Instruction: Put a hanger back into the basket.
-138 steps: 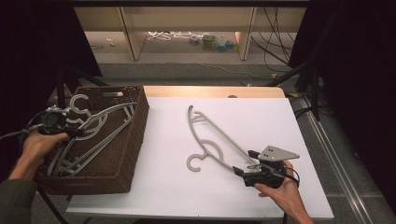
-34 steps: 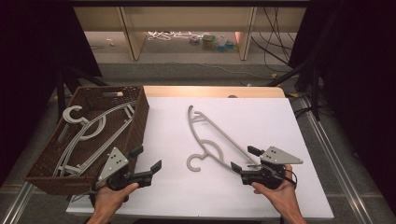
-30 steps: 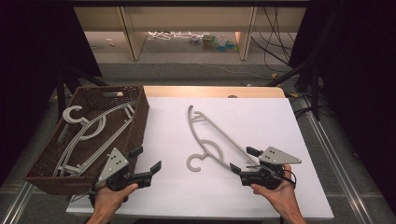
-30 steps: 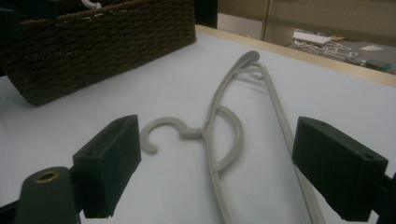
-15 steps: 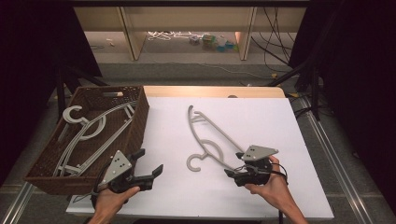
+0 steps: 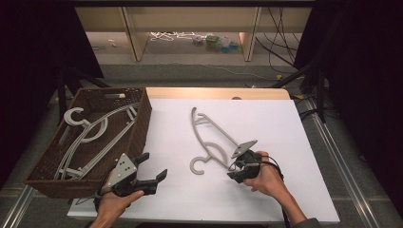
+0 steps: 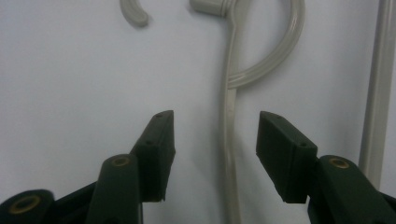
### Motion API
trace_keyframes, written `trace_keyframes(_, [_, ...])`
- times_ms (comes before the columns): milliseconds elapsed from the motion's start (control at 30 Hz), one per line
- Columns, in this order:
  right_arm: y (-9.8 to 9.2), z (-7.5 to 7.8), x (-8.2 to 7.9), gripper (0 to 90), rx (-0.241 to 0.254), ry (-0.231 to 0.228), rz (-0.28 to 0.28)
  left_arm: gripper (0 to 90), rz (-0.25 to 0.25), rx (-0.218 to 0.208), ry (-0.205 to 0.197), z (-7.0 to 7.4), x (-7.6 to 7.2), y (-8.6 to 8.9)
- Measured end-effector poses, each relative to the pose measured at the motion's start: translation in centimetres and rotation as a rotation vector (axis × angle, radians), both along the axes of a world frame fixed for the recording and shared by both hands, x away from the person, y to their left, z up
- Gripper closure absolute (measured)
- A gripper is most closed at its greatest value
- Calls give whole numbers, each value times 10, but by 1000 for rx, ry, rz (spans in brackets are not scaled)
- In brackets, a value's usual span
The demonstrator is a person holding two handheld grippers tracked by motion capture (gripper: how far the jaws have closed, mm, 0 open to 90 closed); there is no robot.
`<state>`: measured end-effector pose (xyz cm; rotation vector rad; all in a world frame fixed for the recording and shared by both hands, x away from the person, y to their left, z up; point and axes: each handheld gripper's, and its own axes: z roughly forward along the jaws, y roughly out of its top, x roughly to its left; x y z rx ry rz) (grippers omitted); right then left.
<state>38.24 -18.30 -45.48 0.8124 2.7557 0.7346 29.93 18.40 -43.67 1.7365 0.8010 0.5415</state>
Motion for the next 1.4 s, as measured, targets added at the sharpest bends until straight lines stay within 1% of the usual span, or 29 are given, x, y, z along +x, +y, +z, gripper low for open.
trace_keyframes(67, [1, -3, 4, 542, -2, 18, -6, 163, 0, 4, 6, -1, 0, -1])
trace_keyframes(100, [1, -3, 5, 543, -8, 27, -6, 163, -6, 12, -1, -1, 1, -1])
trace_keyframes(167, [2, -4, 9, 568, -15, 45, -13, 163, -10, 2, 2, -2, 1, -2])
trace_keyframes(200, [2, -4, 11, 582, -16, 44, -10, 163, -10, 7, 0, -2, 1, -2])
trace_keyframes(233, [3, -4, 13, 595, -22, 63, -10, 163, -7, 14, 1, -1, 1, -1])
trace_keyframes(333, [7, -7, 18, 642, -30, 86, -7, 163, -11, 8, -1, -2, 1, -2])
trace_keyframes(367, [8, -7, 18, 649, -43, 101, -4, 163, -7, 15, 2, -1, 0, -1])
trace_keyframes(433, [10, -8, 20, 672, -60, 104, -3, 163, -9, 7, 0, -2, 1, -1])
trace_keyframes(467, [11, -9, 21, 684, -69, 97, -3, 163, -12, 4, 1, -2, 2, -2])
trace_keyframes(500, [11, -8, 21, 689, -75, 98, -1, 163, -6, 17, 4, -2, 1, -1])
trace_keyframes(533, [12, -8, 22, 695, -75, 95, 1, 163, -6, 16, 3, -2, 1, -1])
trace_keyframes(567, [13, -8, 22, 700, -79, 99, -1, 164, -12, 4, -1, -2, 2, -1])
trace_keyframes(600, [14, -8, 23, 704, -84, 103, -4, 164, -7, 13, -1, -1, 1, -1])
trace_keyframes(700, [16, -7, 24, 706, -105, 102, -4, 164, -10, 9, -1, -2, 1, -1])
trace_keyframes(800, [18, -7, 26, 709, -113, 110, -2, 165, -7, 14, -2, -1, 2, -1])
trace_keyframes(833, [18, -7, 26, 711, -118, 110, 2, 165, -13, 7, -3, -2, 2, -1])
trace_keyframes(967, [20, -6, 28, 717, -129, 133, 0, 167, -6, 10, -3, -1, 2, -1])
trace_keyframes(1033, [21, -6, 28, 725, -142, 124, 7, 167, -7, 14, -3, -1, 2, -1])
trace_keyframes(1067, [22, -6, 28, 729, -143, 129, 8, 167, -6, 12, -3, -1, 2, 0])
trace_keyframes(1100, [22, -6, 28, 733, -144, 123, 12, 167, -2, 5, -2, 0, 2, 0])
trace_keyframes(1233, [22, -6, 30, 748, -142, 139, 7, 168, -2, 8, 1, -1, 2, -1])
trace_keyframes(1267, [22, -6, 31, 753, -144, 138, 9, 168, -1, 6, 1, -1, 2, -1])
trace_keyframes(1300, [23, -6, 31, 758, -148, 136, 8, 168, -5, 12, -3, 0, 2, -1])
trace_keyframes(1333, [23, -6, 31, 764, -153, 136, 7, 169, -10, 3, -4, -1, 3, -2])
trace_keyframes(1367, [24, -6, 31, 768, -156, 141, 5, 169, -13, 10, -7, -1, 3, -1])
trace_keyframes(1400, [24, -6, 31, 773, -157, 145, 2, 169, -9, 7, -3, -1, 3, -1])
